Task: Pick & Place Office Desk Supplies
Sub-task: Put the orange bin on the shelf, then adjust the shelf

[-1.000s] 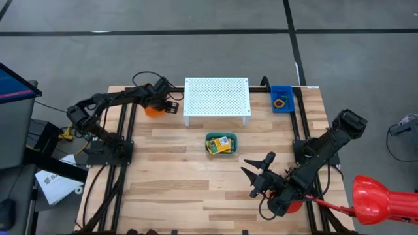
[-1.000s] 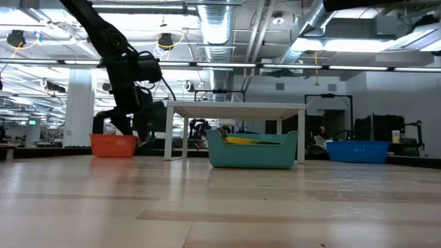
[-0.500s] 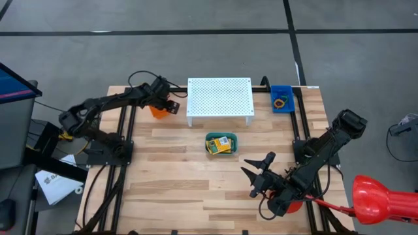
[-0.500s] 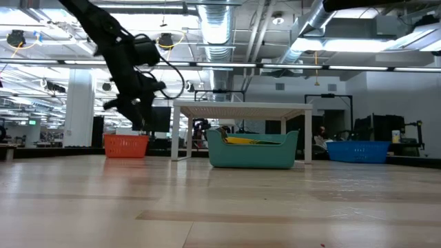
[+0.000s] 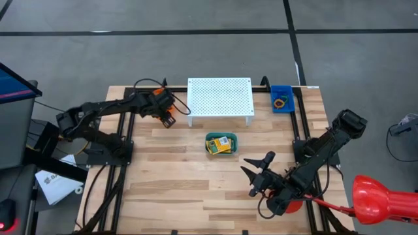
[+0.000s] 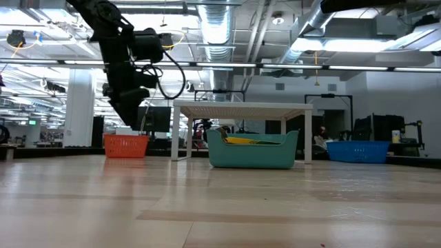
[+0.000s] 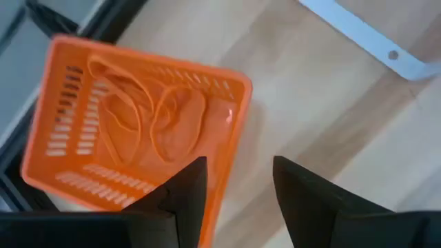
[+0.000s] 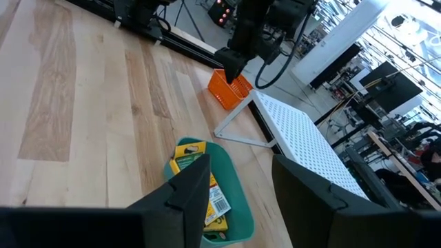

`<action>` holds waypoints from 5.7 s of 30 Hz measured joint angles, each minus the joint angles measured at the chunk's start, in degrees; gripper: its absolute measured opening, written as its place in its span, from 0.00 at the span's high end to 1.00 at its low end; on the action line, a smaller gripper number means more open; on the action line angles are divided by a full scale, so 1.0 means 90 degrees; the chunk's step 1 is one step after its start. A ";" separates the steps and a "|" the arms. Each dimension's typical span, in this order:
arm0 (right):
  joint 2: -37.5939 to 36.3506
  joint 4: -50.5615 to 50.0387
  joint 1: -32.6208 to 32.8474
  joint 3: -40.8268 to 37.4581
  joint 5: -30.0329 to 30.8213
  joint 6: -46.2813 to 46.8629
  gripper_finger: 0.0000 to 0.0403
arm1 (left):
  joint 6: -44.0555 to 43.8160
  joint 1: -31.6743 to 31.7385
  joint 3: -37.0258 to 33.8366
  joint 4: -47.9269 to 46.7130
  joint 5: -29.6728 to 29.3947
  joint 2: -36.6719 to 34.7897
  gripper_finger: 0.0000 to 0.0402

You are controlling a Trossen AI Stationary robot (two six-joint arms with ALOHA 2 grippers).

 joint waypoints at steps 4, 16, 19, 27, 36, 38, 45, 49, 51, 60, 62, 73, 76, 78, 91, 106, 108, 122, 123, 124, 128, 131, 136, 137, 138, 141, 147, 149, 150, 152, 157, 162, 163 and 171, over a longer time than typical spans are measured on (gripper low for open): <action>0.0000 0.0012 0.0000 0.0000 -0.0001 0.0000 0.62 | 0.0028 -0.0027 0.0000 0.0101 -0.0123 0.0208 0.60; 0.0000 -0.0029 -0.0024 0.0000 -0.0008 0.0000 0.62 | 0.0056 0.0372 0.0000 0.0133 0.0211 0.0660 0.60; 0.0000 -0.0029 -0.0024 0.0000 -0.0011 0.0001 0.62 | 0.0065 0.0371 0.0000 0.0137 0.0217 0.0783 0.60; 0.0000 -0.0032 -0.0022 0.0000 -0.0013 0.0002 0.62 | 0.0005 0.0369 -0.0005 0.0078 0.0215 0.0862 0.75; 0.0000 -0.0029 0.0004 0.0000 -0.0013 0.0005 0.62 | -0.0051 0.0319 0.0002 -0.0294 0.0177 0.0842 0.98; 0.0000 -0.0029 0.0009 0.0000 -0.0013 0.0005 0.62 | -0.0138 0.0250 0.0002 -0.0495 0.0176 0.0802 0.98; 0.0000 -0.0029 0.0015 0.0000 -0.0013 0.0005 0.62 | -0.0165 -0.0258 -0.0002 -0.1227 0.0398 0.0038 0.99; 0.0000 -0.0024 0.0014 0.0000 -0.0013 0.0005 0.62 | -0.0106 -0.0734 -0.0002 -0.1516 0.0618 -0.0618 0.99; 0.0000 -0.0024 0.0012 0.0000 -0.0013 0.0005 0.62 | 0.0115 -0.1055 -0.0002 -0.1638 0.0628 -0.0906 0.99; 0.0000 0.0001 -0.0046 0.0000 -0.0008 0.0002 0.62 | 0.0242 -0.2483 0.0247 -0.2067 0.0143 -0.1360 0.99; 0.0000 0.0019 -0.0054 0.0000 -0.0006 0.0002 0.62 | 0.0194 -0.2738 0.0424 -0.2232 -0.0059 -0.1322 0.99; 0.0000 -0.0023 -0.0071 0.0002 0.0006 0.0000 0.62 | 0.0403 -0.3481 0.2303 -0.3280 -0.0893 -0.0190 0.99; 0.0000 -0.0041 -0.0061 0.0001 0.0006 0.0000 0.62 | 0.0604 -0.3575 0.2839 -0.3500 -0.1076 0.0294 0.99; 0.0000 -0.0061 -0.0061 0.0002 0.0004 0.0000 0.62 | 0.0769 -0.3611 0.3183 -0.3580 -0.1169 0.0584 0.99; 0.0000 -0.0100 -0.0061 0.0002 0.0006 0.0000 0.62 | 0.2245 -0.2829 0.5217 -0.3579 -0.1241 0.1726 0.99; 0.0000 -0.0152 -0.0119 0.0002 0.0158 -0.0013 0.62 | 0.3386 -0.1568 0.6343 -0.3258 -0.0707 0.2734 0.99; 0.0000 -0.0155 -0.0119 0.0002 0.0170 -0.0053 0.62 | 0.3469 -0.1505 0.6457 -0.3231 -0.0687 0.2893 0.99; 0.0000 -0.0197 -0.0107 0.0002 0.0171 -0.0053 0.62 | 0.3339 -0.1145 0.6635 -0.3104 -0.0207 0.3169 0.99; 0.0000 -0.0197 -0.0107 0.0002 0.0171 -0.0053 0.62 | 0.3338 -0.1159 0.6635 -0.3098 -0.0162 0.3169 0.99; 0.0000 -0.0197 -0.0107 0.0002 0.0170 -0.0053 0.62 | 0.3335 -0.1180 0.6635 -0.3087 -0.0141 0.3171 0.99; 0.0000 -0.0194 -0.0102 0.0002 0.0169 -0.0051 0.62 | 0.3244 -0.1288 0.6626 -0.3080 -0.0105 0.3239 0.99; 0.0000 -0.0170 -0.0102 0.0002 0.0167 -0.0051 0.62 | 0.3211 -0.1343 0.6628 -0.3059 -0.0110 0.3227 0.99; 0.0000 -0.0168 -0.0102 0.0002 0.0158 -0.0051 0.62 | 0.3148 -0.1353 0.6628 -0.3073 -0.0110 0.3227 0.99; 0.0000 -0.0168 -0.0100 0.0002 0.0153 -0.0051 0.62 | 0.3145 -0.1353 0.6624 -0.3072 -0.0110 0.3227 0.99; 0.0000 -0.0168 -0.0099 0.0002 0.0154 -0.0049 0.62 | 0.3142 -0.1353 0.6600 -0.3060 -0.0110 0.3227 0.99; 0.0000 -0.0165 -0.0084 0.0002 0.0152 -0.0049 0.62 | 0.3044 -0.1353 0.6461 -0.3046 -0.0112 0.3227 0.99; 0.0000 -0.0148 -0.0058 0.0002 0.0152 -0.0047 0.62 | 0.2996 -0.1333 0.6107 -0.3007 -0.0124 0.3227 0.99; 0.0000 -0.0148 -0.0058 0.0002 0.0154 -0.0049 0.62 | 0.2977 -0.1340 0.6079 -0.2962 -0.0155 0.3227 0.99; 0.0000 -0.0148 -0.0058 0.0002 0.0152 -0.0046 0.62 | 0.2965 -0.1353 0.6079 -0.2947 -0.0154 0.3225 0.99; 0.0000 -0.0148 -0.0058 0.0002 0.0152 -0.0049 0.62 | 0.2953 -0.1353 0.6076 -0.2878 -0.0151 0.3225 0.98; 0.0000 -0.0148 -0.0058 0.0002 0.0152 -0.0046 0.62 | 0.2954 -0.1353 0.6076 -0.2849 -0.0120 0.3225 0.92; 0.0000 -0.0153 -0.0058 0.0002 0.0152 -0.0046 0.62 | 0.2985 -0.1418 0.6074 -0.2851 -0.0122 0.3225 0.87; 0.0000 -0.0151 -0.0058 0.0002 0.0152 -0.0046 0.62 | 0.2986 -0.1438 0.6074 -0.2851 -0.0122 0.3225 0.86; 0.0000 -0.0155 -0.0058 0.0002 0.0152 -0.0043 0.62 | 0.2999 -0.1575 0.6062 -0.2859 -0.0358 0.3161 0.80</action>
